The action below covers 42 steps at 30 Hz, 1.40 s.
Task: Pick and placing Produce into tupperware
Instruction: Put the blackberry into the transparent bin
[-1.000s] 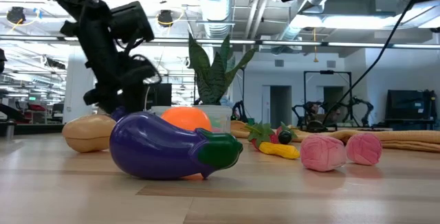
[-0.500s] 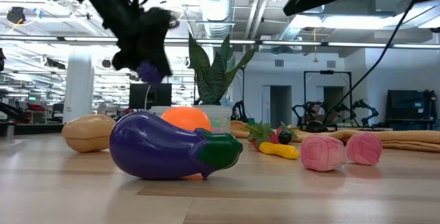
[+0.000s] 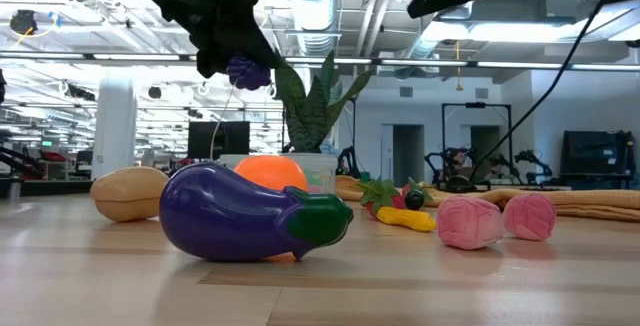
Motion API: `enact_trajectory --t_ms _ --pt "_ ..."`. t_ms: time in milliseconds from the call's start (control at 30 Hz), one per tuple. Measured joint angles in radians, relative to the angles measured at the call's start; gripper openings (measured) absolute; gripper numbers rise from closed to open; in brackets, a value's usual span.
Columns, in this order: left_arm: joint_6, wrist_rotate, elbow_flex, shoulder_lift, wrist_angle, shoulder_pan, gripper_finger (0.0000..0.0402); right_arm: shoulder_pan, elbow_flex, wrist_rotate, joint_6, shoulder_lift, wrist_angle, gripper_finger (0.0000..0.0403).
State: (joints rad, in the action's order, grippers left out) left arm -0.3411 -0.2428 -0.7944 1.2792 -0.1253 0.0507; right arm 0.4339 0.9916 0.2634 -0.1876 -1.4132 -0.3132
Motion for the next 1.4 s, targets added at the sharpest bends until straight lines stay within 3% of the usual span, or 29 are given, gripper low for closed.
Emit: enact_trajectory --t_ms 500,833,1400 --pt "0.170 -0.005 0.000 0.004 0.087 0.035 0.0220 0.000 0.000 0.000 -0.006 0.001 0.004 0.0101" --pt "0.252 -0.003 0.000 0.195 0.214 0.030 0.0220 0.002 0.000 0.000 -0.004 0.002 0.003 0.0101" --pt "0.347 0.000 0.002 0.272 0.230 0.019 0.0220 0.003 0.000 0.000 -0.005 0.002 0.001 0.0101"
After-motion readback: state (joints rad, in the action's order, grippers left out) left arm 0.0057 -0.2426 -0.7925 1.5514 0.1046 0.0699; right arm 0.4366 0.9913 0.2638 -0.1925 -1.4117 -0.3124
